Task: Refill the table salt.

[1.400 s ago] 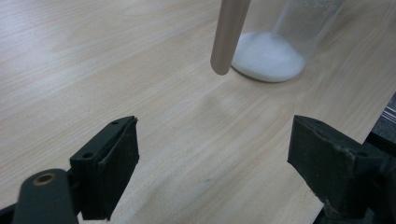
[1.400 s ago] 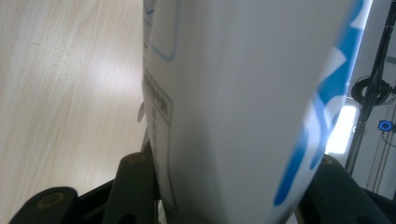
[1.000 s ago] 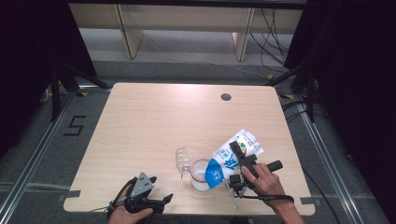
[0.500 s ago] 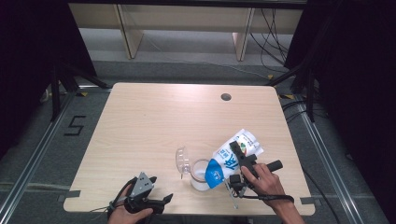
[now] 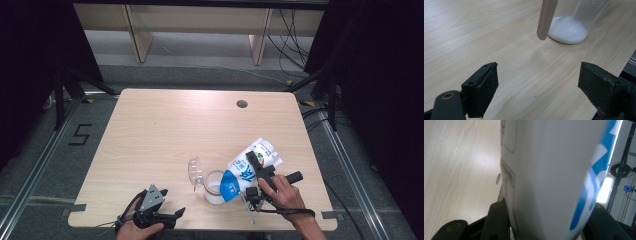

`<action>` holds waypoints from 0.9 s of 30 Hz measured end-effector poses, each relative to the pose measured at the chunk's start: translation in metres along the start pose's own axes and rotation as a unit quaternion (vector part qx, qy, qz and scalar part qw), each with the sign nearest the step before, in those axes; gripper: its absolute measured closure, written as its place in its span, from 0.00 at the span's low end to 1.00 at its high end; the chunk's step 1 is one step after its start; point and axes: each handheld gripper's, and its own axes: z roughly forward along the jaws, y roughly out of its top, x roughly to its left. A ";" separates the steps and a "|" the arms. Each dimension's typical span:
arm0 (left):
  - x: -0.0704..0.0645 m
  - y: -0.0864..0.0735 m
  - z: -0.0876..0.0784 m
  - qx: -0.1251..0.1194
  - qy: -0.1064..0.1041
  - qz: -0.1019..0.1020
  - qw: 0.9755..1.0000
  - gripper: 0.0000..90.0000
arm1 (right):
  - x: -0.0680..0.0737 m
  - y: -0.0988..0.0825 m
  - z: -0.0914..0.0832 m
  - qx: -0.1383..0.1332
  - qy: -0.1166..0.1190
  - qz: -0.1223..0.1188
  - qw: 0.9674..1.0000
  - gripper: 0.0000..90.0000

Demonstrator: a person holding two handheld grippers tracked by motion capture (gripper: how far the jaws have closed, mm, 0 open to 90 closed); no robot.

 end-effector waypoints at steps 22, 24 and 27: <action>0.002 0.000 -0.001 0.009 0.003 0.011 1.000 0.18 | 0.000 -0.001 0.001 -0.002 0.002 0.007 1.000 0.68; 0.002 0.000 -0.001 0.009 0.003 0.011 1.000 0.18 | 0.001 -0.001 0.001 -0.001 0.001 0.012 1.000 0.68; 0.001 0.000 -0.001 0.005 0.002 0.007 1.000 0.18 | -0.003 0.000 0.001 -0.005 -0.001 -0.007 1.000 0.68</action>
